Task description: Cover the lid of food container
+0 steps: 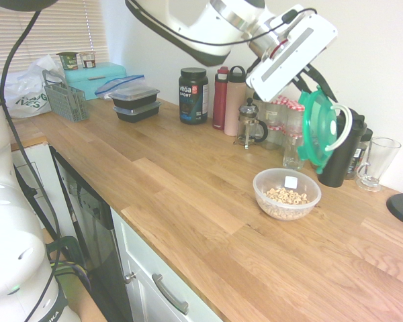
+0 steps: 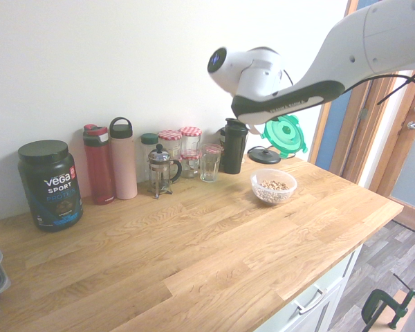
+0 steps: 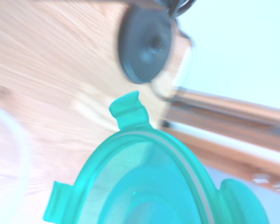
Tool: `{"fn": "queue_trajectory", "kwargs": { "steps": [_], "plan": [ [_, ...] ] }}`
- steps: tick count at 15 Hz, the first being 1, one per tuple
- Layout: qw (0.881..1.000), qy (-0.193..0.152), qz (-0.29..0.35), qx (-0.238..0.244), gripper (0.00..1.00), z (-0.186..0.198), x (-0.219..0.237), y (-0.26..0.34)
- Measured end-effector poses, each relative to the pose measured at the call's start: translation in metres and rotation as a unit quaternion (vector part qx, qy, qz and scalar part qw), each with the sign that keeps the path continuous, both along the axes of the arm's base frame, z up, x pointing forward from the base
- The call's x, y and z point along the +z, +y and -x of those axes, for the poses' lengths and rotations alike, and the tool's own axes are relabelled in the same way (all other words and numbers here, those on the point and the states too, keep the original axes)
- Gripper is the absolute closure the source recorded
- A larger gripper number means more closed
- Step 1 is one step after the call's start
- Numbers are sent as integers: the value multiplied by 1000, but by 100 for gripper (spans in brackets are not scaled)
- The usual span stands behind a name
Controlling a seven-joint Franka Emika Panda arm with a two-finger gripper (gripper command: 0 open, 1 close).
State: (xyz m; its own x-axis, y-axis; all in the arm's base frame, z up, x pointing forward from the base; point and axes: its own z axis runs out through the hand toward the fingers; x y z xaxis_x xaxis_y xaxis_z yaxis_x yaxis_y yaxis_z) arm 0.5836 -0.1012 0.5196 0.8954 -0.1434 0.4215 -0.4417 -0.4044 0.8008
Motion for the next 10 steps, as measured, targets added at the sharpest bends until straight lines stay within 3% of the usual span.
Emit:
{"fn": "queue_trajectory", "kwargs": {
  "steps": [5,10],
  "plan": [
    [987,9,159,-3,100,17,-52,11],
    [987,-18,155,-22,100,13,-96,46]
  ]
}}
